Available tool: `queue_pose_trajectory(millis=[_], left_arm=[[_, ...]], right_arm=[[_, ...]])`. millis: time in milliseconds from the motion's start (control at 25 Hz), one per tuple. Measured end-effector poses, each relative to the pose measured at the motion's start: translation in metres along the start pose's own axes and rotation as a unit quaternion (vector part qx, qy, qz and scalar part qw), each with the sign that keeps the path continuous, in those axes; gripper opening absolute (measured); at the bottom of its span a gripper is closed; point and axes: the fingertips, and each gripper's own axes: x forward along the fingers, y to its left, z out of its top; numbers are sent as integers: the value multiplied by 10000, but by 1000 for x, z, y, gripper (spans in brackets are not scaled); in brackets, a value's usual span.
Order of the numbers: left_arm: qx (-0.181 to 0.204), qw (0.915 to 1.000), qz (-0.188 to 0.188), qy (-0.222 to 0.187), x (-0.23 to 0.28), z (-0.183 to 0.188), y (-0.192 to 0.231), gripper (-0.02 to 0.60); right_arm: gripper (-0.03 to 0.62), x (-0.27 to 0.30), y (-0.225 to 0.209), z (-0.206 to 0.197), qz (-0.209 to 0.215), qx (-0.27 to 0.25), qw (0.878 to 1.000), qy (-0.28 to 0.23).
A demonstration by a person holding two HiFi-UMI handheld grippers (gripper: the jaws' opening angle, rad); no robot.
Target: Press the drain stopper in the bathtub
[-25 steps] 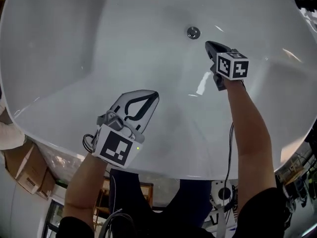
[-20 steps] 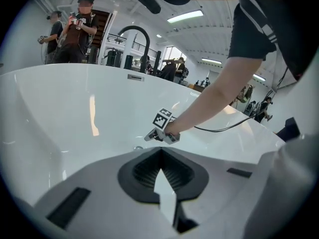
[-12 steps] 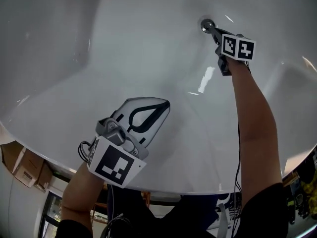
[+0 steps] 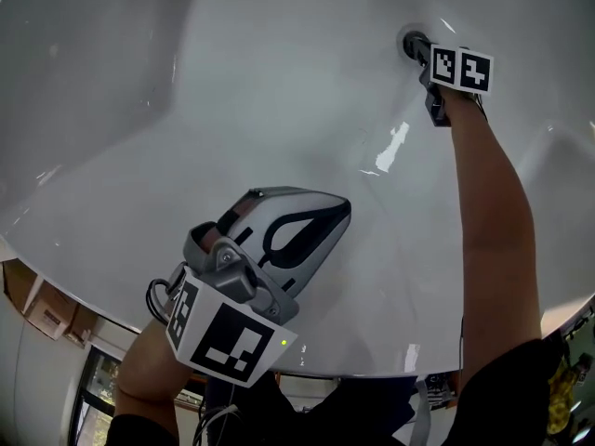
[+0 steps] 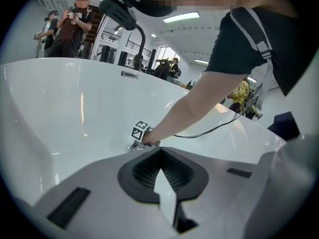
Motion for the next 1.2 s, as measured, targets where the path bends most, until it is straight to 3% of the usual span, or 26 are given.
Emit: queue_pose_trajectory(millis=[440, 1200], left_arm=[[-123, 9998, -130, 40, 4, -2, -5, 9], [-368, 9991, -227, 0, 2, -1, -6, 9]], right_arm=[[17, 18, -12, -11, -70, 114, 9997, 201], [15, 18, -9, -8, -80, -251, 9988, 406]])
